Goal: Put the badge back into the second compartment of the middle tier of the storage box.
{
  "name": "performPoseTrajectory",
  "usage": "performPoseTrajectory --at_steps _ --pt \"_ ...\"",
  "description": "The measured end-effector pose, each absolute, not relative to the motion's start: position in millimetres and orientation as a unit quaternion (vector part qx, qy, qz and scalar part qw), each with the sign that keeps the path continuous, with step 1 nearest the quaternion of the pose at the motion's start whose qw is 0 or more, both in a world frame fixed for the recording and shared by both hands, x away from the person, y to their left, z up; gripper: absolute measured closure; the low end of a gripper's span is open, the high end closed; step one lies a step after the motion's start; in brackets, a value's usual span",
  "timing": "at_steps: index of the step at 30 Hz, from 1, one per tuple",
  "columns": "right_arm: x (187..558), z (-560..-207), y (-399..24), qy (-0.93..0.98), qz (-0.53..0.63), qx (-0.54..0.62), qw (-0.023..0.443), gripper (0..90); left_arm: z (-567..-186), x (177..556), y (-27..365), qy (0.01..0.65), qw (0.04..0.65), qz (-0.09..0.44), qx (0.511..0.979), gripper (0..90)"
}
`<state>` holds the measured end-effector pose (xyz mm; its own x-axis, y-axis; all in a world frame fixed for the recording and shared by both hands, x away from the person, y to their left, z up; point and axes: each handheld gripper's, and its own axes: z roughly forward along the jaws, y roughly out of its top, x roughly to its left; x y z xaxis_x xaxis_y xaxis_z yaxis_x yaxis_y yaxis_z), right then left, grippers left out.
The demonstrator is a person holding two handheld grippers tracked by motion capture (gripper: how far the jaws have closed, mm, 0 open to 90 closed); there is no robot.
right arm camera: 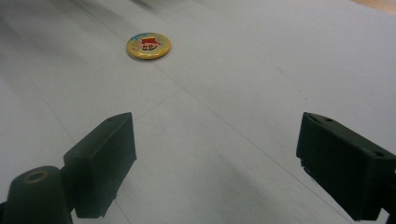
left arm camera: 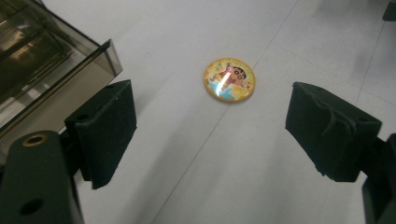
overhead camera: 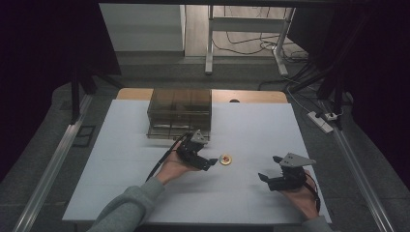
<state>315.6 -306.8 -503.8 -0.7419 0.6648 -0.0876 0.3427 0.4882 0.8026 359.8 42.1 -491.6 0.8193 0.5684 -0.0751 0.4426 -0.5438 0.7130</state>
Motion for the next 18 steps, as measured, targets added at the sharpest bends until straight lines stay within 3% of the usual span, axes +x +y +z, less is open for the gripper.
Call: performPoseTrajectory --at_steps 18 --pt "315.5 -504.6 -306.2 0.84 0.407 0.3 0.197 11.4 -494.6 367.9 23.2 0.28 0.381 0.073 0.878 16.9"
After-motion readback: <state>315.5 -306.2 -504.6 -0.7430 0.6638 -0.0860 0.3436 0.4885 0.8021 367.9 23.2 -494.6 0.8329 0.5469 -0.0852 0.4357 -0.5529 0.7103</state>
